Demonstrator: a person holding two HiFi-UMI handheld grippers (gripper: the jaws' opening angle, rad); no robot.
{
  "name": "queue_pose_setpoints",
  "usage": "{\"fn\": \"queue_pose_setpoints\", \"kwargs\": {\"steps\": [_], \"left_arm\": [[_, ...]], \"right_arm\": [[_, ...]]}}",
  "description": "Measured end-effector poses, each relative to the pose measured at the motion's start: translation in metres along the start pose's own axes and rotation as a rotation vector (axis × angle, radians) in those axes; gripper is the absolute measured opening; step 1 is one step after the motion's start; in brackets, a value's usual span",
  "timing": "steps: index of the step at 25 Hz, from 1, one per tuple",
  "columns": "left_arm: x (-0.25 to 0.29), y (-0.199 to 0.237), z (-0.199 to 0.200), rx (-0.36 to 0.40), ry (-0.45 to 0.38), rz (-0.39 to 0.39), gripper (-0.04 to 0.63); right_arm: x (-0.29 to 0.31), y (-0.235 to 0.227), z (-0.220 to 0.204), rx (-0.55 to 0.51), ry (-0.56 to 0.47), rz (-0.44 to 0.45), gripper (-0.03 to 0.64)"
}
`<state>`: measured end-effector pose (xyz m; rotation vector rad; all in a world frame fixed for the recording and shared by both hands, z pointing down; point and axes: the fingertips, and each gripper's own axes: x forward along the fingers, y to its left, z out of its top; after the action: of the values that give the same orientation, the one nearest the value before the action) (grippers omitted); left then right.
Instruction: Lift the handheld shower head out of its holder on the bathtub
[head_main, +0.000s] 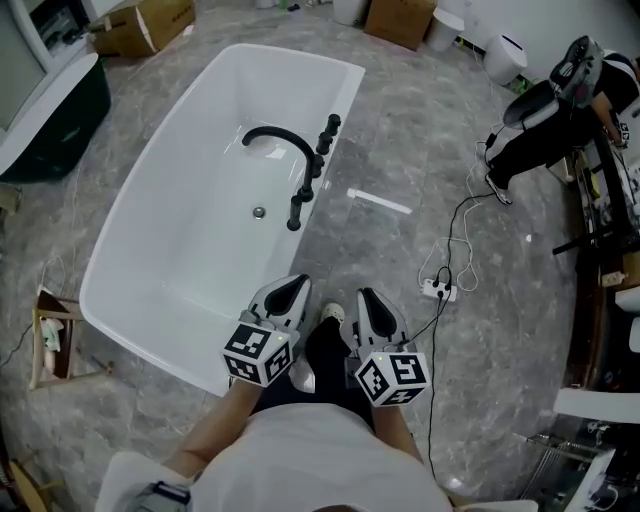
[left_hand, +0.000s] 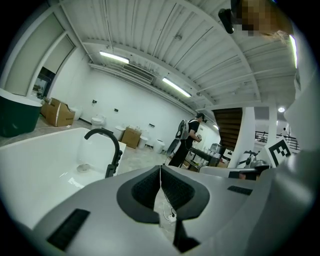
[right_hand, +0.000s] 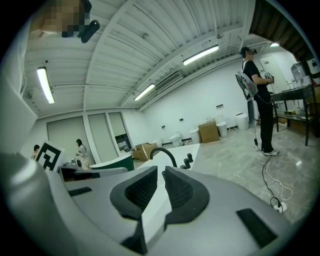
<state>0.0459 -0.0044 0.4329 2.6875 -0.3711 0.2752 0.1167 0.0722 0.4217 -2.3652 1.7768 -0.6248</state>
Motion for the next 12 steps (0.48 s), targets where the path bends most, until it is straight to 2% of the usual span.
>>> {"fn": "queue_pose_setpoints", "kwargs": {"steps": [12], "left_arm": [[0.094,0.004,0.034,0.026,-0.011,0.053,0.012]], "right_arm": [[0.062,-0.071,0.050,0.008,-0.007,0.067,0.054]]}}
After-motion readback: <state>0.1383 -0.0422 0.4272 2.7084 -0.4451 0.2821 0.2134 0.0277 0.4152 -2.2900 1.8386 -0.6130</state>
